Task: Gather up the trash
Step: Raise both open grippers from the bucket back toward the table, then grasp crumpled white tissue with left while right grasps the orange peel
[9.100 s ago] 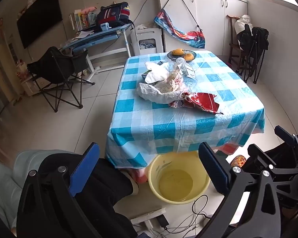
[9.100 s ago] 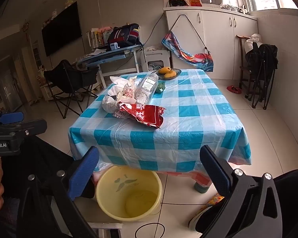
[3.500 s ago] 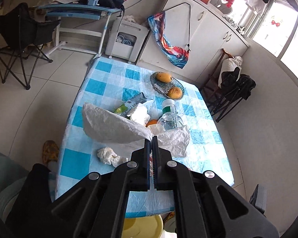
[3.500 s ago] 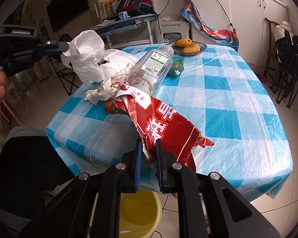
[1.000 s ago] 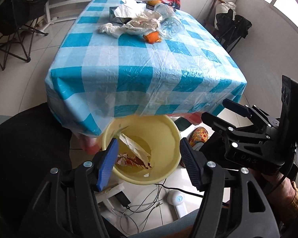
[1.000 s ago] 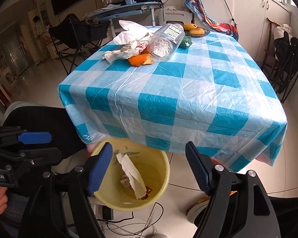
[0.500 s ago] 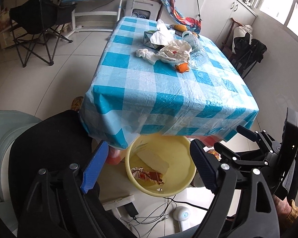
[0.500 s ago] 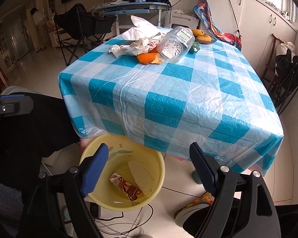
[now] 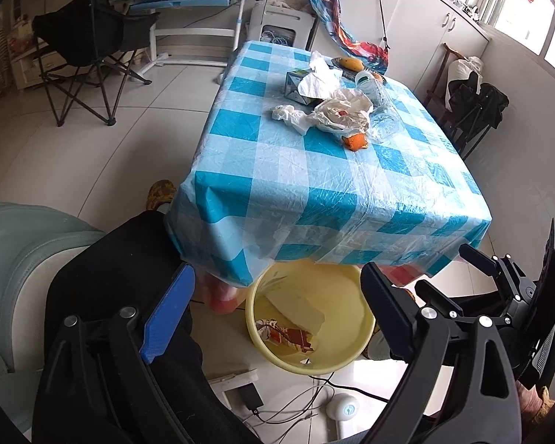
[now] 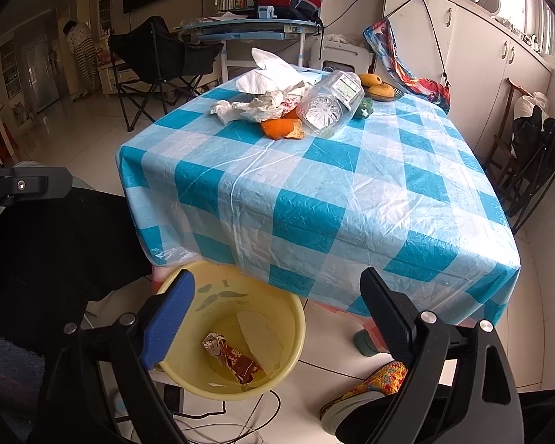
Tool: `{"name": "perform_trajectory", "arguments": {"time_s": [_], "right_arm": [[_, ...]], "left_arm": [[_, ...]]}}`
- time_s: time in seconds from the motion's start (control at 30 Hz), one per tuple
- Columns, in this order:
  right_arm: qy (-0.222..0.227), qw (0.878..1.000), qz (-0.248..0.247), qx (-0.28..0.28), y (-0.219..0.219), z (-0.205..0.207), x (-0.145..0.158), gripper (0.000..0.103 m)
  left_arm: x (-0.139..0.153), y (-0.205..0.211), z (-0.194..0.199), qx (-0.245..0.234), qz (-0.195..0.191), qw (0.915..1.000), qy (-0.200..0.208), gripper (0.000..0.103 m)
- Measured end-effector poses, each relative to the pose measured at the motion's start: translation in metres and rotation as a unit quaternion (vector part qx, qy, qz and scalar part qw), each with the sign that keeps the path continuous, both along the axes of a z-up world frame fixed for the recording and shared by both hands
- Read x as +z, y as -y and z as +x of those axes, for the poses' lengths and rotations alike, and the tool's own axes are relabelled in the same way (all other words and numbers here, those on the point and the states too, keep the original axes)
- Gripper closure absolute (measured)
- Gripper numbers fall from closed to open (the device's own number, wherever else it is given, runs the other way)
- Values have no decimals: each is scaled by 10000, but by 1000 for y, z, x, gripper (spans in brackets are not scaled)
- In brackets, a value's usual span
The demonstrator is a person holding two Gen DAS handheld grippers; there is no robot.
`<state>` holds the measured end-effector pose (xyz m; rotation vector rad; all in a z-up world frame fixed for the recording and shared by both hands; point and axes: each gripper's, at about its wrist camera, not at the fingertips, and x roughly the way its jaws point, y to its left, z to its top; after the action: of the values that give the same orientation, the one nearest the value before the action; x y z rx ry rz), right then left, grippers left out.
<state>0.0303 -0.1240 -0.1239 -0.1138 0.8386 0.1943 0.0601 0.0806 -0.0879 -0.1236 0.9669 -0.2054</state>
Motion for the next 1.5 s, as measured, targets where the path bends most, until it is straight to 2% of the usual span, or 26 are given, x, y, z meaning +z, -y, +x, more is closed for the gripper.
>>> {"name": "perform_trajectory", "arguments": {"time_s": [0.27, 0.33, 0.43, 0.53, 0.63, 0.7, 0.93, 1.13, 1.27, 1.33, 1.47, 1.5], "right_arm": [[233, 9978, 195, 592, -15, -11, 9, 14], [334, 9959, 478, 690, -15, -15, 14, 14], [72, 9951, 640, 754, -14, -11, 12, 14], [50, 9960, 455, 769, -18, -12, 12, 14], [259, 9981, -133, 535, -18, -17, 11, 12], [327, 9983, -10, 491, -13, -15, 16, 12], [544, 9975, 349, 283, 6, -8, 26, 12], [520, 9956, 769, 127, 17, -1, 26, 12], [491, 9950, 860, 88, 20, 3, 24, 12], [471, 9946, 922, 63, 22, 4, 23, 12], [466, 9944, 952, -25, 26, 7, 24, 12], [463, 9944, 949, -34, 26, 9, 24, 12]], "left_arm": [[7, -3, 2, 87, 19, 9999, 98, 15], [11, -4, 2, 99, 17, 9998, 157, 15], [17, -8, 5, 127, 19, 9996, 236, 14], [20, -12, 12, 169, -36, 9995, 270, 14], [22, -11, 23, 197, -57, 9993, 312, 14], [23, -6, 32, 178, -62, 9992, 348, 14], [26, 23, 78, 37, -113, 9995, 306, 14], [17, 25, 141, 604, -76, 9981, 15, 14], [-1, 33, 180, 797, 165, 9965, -188, 15], [-12, 39, 197, 815, 273, 9959, -286, 19], [-37, 42, 227, 873, 268, 9940, -600, 37], [-40, 44, 231, 881, 314, 9940, -559, 37]]}}
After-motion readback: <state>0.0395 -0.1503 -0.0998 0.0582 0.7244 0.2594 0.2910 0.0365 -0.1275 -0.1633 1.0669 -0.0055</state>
